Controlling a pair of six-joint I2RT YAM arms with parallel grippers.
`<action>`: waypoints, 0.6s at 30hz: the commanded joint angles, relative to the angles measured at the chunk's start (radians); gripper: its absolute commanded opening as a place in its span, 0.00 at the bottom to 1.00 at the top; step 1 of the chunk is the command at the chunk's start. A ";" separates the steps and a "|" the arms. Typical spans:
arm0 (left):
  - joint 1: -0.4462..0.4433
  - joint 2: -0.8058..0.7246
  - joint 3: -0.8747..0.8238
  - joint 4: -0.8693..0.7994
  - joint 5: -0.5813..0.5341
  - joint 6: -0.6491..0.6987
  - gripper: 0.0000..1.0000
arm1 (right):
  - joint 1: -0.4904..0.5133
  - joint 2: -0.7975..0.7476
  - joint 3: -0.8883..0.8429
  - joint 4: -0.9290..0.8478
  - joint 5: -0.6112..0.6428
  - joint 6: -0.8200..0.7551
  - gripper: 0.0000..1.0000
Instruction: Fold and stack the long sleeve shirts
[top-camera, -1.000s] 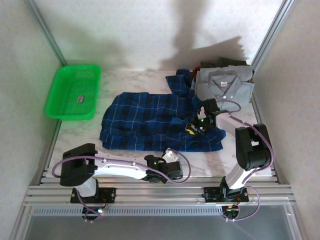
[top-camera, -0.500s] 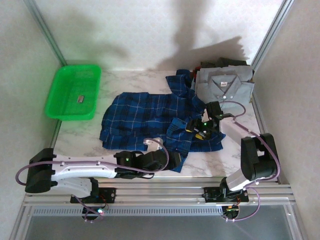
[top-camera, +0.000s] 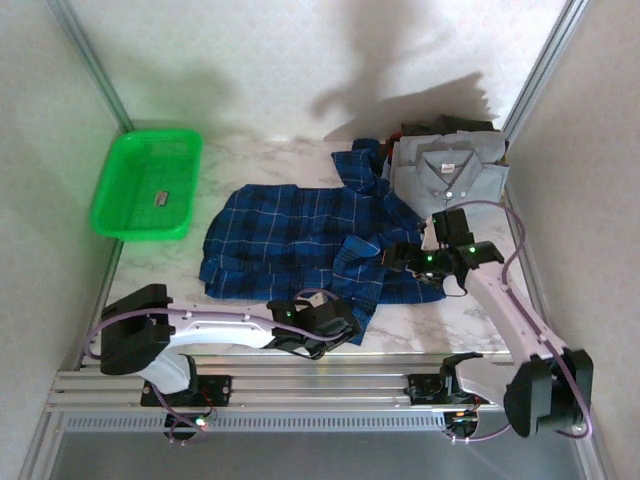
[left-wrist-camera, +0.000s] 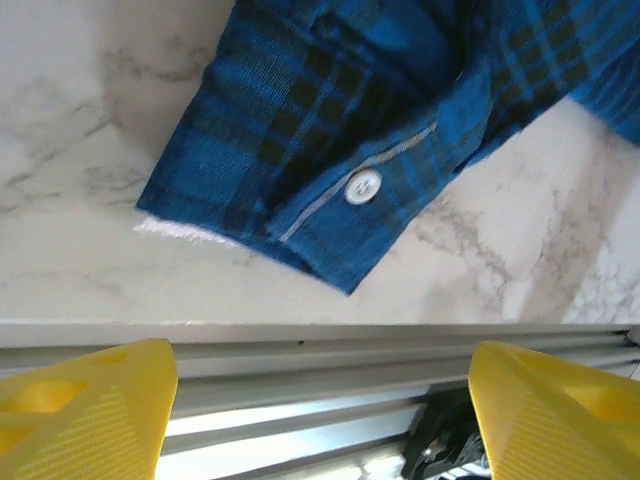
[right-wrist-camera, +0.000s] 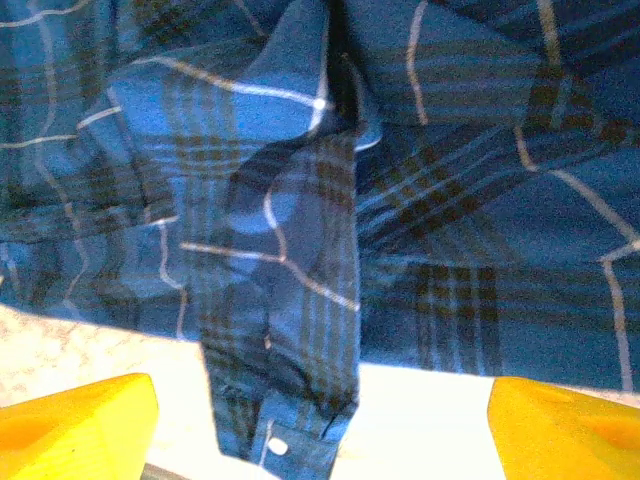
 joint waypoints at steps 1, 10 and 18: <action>0.035 0.055 0.041 -0.037 -0.035 -0.036 0.75 | 0.003 -0.077 -0.039 -0.090 -0.067 -0.025 0.88; 0.121 0.168 0.080 -0.083 -0.011 0.047 0.67 | 0.021 -0.164 -0.012 -0.125 -0.157 -0.026 0.99; 0.129 0.296 0.143 -0.156 0.035 0.150 0.43 | 0.020 -0.174 0.007 -0.122 -0.173 -0.010 0.99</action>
